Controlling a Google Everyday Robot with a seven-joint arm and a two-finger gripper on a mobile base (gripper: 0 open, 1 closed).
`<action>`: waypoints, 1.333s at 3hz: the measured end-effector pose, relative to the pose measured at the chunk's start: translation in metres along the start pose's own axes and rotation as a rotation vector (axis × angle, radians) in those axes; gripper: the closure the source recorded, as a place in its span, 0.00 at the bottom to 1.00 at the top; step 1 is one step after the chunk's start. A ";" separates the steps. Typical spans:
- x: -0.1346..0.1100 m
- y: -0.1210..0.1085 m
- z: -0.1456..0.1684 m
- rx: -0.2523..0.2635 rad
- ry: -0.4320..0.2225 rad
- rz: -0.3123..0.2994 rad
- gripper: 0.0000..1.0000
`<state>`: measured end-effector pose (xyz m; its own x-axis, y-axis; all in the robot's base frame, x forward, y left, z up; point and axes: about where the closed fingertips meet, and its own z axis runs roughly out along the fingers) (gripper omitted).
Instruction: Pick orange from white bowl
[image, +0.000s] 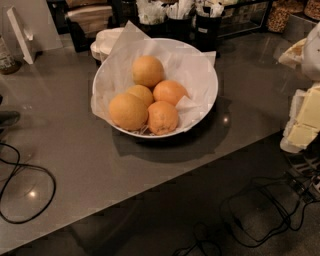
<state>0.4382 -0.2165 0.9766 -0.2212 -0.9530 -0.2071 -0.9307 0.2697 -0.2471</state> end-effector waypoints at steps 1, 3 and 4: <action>0.000 0.000 0.000 0.000 0.000 0.000 0.00; -0.035 -0.004 0.012 -0.071 -0.060 -0.123 0.00; -0.084 -0.005 0.022 -0.122 -0.150 -0.280 0.00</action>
Offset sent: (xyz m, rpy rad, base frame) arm 0.0077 0.0143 -0.0018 0.0165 0.0254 0.0753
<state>0.4680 -0.1350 0.9742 0.0846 -0.9544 -0.2864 -0.9794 -0.0267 -0.2004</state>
